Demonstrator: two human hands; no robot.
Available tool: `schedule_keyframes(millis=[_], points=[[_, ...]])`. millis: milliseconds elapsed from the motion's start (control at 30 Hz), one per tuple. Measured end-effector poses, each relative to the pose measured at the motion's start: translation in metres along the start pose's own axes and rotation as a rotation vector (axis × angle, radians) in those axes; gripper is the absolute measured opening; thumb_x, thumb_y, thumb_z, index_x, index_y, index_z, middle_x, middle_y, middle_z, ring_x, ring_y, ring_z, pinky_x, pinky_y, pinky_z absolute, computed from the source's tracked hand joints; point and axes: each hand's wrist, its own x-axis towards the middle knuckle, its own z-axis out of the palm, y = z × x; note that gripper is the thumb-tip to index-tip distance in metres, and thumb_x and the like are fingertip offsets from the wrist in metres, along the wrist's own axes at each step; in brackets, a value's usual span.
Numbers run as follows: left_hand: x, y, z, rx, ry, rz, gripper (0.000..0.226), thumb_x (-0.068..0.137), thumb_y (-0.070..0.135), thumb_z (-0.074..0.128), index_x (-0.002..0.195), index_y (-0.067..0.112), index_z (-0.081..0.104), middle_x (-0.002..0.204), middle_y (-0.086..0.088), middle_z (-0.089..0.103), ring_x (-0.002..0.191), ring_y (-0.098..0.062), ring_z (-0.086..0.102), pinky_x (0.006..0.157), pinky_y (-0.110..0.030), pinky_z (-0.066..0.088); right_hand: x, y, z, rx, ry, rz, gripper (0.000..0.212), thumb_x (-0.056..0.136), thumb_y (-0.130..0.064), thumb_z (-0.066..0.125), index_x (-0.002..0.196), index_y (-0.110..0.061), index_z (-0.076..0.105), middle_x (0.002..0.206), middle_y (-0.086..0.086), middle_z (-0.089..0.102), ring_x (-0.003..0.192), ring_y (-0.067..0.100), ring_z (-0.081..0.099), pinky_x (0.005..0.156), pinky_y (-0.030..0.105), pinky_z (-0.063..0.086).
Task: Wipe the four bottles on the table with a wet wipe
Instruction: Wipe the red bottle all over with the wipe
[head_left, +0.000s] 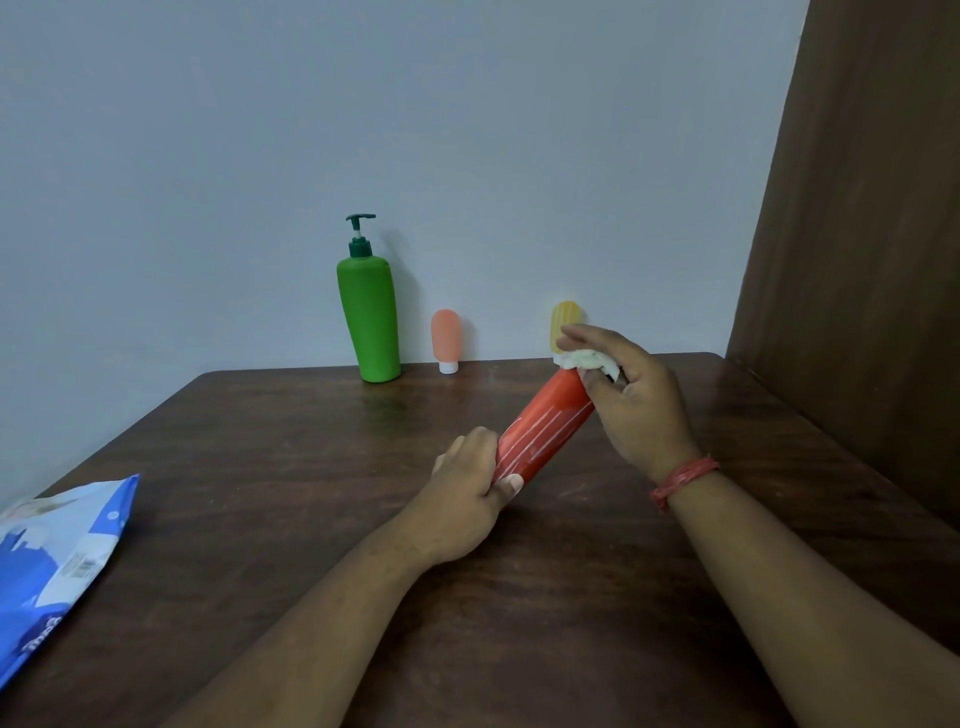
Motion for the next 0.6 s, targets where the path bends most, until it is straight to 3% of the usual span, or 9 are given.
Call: schedule_keyframes(millis=[100, 233, 400, 600], points=[[0.001, 0.001, 0.000, 0.002, 0.014, -0.009, 0.031, 0.101, 0.043, 0.054, 0.123, 0.029, 0.037, 0.119, 0.004, 0.043, 0.110, -0.016, 0.045, 0.096, -0.043, 0.048, 0.001, 0.008, 0.001, -0.032, 0.012, 0.077, 0.037, 0.103, -0.015, 0.048, 0.129, -0.041, 0.055, 0.127, -0.015, 0.061, 0.109, -0.004, 0.056, 0.088, 0.017, 0.053], [0.002, 0.000, -0.002, 0.020, 0.020, -0.007, 0.029, 0.101, 0.042, 0.053, 0.121, 0.027, 0.039, 0.118, 0.004, 0.044, 0.109, -0.017, 0.045, 0.097, -0.044, 0.047, 0.007, 0.015, 0.001, -0.060, 0.035, 0.192, 0.034, 0.102, -0.023, 0.051, 0.133, -0.036, 0.057, 0.132, -0.007, 0.059, 0.112, 0.013, 0.057, 0.091, 0.033, 0.056], [0.003, 0.001, -0.001, 0.030, 0.019, -0.015, 0.028, 0.102, 0.042, 0.052, 0.121, 0.025, 0.041, 0.118, 0.003, 0.044, 0.109, -0.017, 0.046, 0.097, -0.044, 0.048, 0.004, 0.016, 0.009, -0.228, 0.133, 0.254, 0.029, 0.101, -0.029, 0.053, 0.130, -0.026, 0.058, 0.124, 0.001, 0.061, 0.105, 0.015, 0.057, 0.081, 0.028, 0.053], [0.002, 0.001, -0.003, 0.020, 0.016, -0.018, 0.028, 0.102, 0.043, 0.052, 0.122, 0.027, 0.040, 0.118, 0.004, 0.044, 0.109, -0.016, 0.046, 0.097, -0.044, 0.048, 0.000, 0.012, 0.017, -0.398, 0.236, 0.199, 0.022, 0.101, -0.032, 0.053, 0.117, -0.017, 0.059, 0.111, 0.001, 0.060, 0.097, 0.014, 0.056, 0.073, 0.025, 0.047]])
